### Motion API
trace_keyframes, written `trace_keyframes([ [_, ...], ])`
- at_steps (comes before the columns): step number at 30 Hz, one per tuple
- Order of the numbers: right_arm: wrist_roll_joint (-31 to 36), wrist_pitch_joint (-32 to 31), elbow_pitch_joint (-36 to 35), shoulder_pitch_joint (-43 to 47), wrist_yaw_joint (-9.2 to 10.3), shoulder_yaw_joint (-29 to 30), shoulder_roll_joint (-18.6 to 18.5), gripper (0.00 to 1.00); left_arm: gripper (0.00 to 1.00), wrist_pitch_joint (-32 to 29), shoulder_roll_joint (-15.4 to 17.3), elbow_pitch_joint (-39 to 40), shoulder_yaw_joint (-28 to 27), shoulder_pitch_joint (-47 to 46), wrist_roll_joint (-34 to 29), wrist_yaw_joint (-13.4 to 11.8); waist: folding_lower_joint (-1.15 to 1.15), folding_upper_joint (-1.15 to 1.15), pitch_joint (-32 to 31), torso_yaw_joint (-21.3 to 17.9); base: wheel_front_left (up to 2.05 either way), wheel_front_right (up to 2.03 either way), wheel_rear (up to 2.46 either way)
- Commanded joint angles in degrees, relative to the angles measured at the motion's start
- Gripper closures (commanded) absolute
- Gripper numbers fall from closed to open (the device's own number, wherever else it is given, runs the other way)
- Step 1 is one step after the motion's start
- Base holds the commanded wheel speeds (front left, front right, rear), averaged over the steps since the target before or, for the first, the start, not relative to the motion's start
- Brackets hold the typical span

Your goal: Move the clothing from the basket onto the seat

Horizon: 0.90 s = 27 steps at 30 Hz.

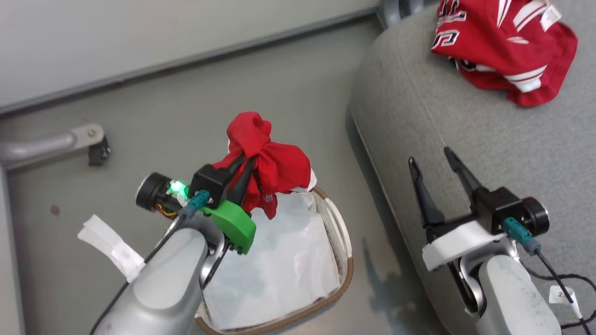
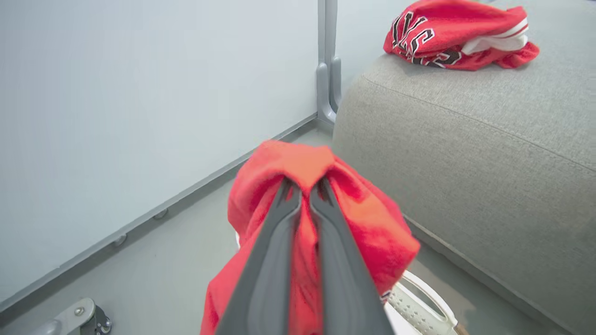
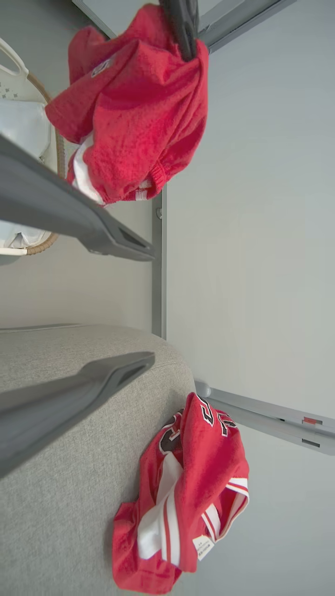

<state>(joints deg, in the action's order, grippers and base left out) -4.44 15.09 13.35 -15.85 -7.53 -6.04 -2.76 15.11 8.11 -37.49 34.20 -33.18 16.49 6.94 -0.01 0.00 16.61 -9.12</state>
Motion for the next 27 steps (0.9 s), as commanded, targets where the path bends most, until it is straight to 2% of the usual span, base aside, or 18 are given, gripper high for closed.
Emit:
trace_keyframes([
  [1, 0.48, 0.12, 0.56, 1.88, 0.08, -0.22, -0.24, 0.0, 1.0, -0.09, 0.68, 0.95, 0.53, -1.26, -0.51, 0.18, 0.01, 0.0, -10.05, 2.54, 0.0, 0.0, 0.0],
  [7, 0.65, 0.12, 1.6, 4.68, 0.07, -1.45, -0.22, 0.0, 1.0, -2.53, 2.72, 5.64, 2.15, -5.08, -0.65, 0.5, 0.01, 0.0, -15.37, 2.55, 0.0, 0.0, 0.0],
  [16, -0.64, 0.12, 2.82, 3.52, 0.07, -6.38, -0.21, 0.0, 1.0, -7.69, 4.21, 12.78, 4.24, -10.27, 0.0, 0.5, 0.01, 0.0, -17.47, 3.84, 0.0, 0.0, 0.0],
  [27, -2.5, 0.12, 7.48, -3.39, 0.07, -13.21, -0.23, 0.0, 1.0, -11.31, 2.8, 16.78, 7.87, -13.99, 1.53, 0.56, 0.01, 0.0, -18.38, 7.18, 0.0, 0.0, 0.0],
])
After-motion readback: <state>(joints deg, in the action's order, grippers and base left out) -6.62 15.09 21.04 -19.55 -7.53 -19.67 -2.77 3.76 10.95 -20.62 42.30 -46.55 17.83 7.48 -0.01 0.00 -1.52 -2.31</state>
